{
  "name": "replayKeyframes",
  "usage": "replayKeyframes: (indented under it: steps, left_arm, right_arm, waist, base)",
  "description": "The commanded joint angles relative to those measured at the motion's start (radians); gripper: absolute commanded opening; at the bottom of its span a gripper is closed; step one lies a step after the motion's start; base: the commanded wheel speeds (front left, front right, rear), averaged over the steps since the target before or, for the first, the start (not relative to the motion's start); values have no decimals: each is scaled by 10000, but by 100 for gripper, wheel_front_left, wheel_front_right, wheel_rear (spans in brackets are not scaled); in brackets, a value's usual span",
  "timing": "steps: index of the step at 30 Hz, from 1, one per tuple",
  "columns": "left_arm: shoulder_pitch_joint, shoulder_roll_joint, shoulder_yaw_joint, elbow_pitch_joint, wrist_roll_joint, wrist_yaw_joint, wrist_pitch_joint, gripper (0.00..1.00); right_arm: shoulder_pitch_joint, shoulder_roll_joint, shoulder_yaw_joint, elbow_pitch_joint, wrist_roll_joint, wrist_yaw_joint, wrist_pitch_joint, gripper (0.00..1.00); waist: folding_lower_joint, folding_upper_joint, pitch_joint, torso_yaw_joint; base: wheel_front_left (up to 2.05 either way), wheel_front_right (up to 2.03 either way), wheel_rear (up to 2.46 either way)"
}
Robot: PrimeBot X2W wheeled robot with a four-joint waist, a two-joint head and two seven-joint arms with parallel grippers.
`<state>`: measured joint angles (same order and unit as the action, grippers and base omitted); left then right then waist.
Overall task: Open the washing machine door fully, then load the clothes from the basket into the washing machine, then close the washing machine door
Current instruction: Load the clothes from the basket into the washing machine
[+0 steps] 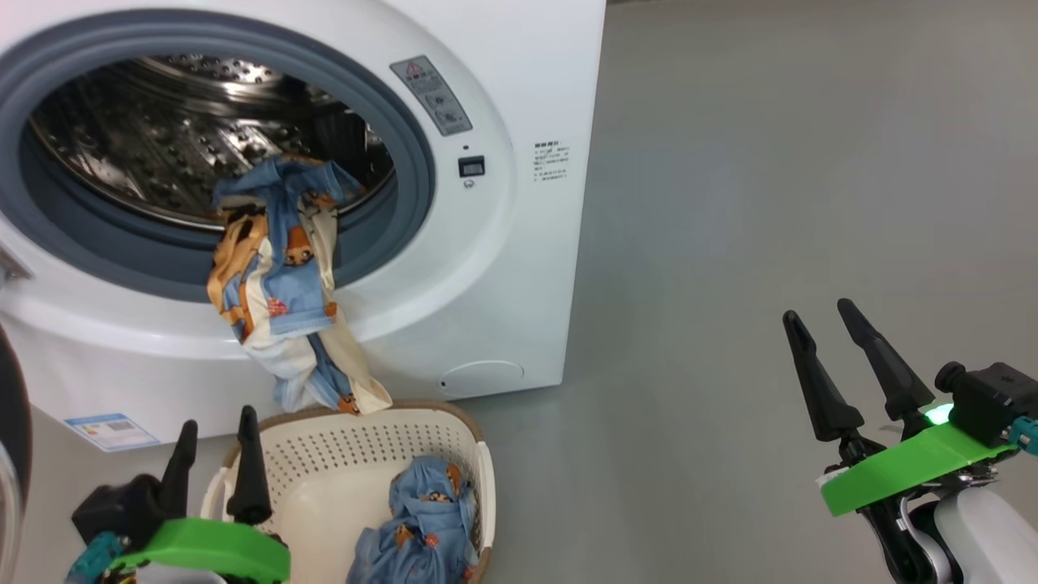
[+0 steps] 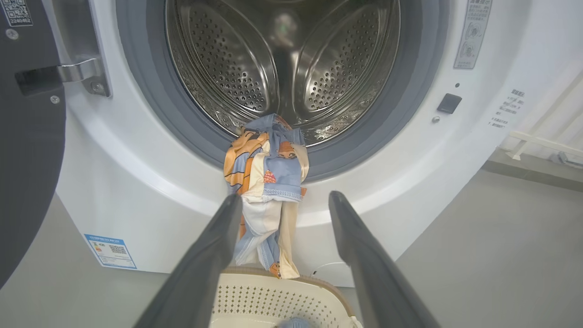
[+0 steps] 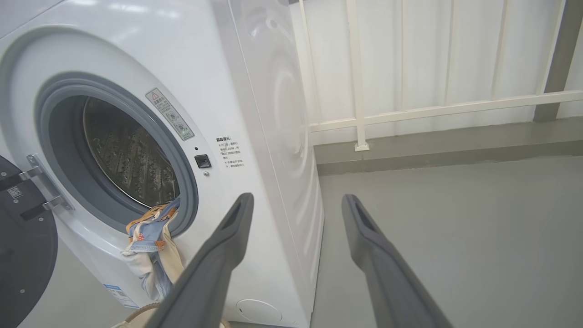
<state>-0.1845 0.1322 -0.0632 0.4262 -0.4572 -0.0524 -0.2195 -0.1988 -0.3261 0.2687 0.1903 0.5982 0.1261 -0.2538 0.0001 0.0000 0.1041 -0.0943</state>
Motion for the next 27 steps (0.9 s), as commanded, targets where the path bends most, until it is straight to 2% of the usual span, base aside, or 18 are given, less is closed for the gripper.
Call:
replayKeyframes:
  steps: [1,11,27]
  left_arm:
    - [-572,224,316,34,-110,-70,-34,100]
    - [-1903,522,348,1883,-369,-348,0,100]
    - [-4801,1270,147,5167,-949,-730,334,100]
  right_arm:
    - [-311,-218,154,-278,-6,46,-80,100]
    - [-558,-274,51,-430,-22,46,-80,100]
    - [-1162,-22,-84,-769,-116,46,-80,100]
  waist:
    - [-1,0,271,-79]
    - [-1,0,1162,-442]
    - [-1,0,3048,-1141]
  base:
    - [0,0,0]
    - [0,0,0]
    - [0,0,0]
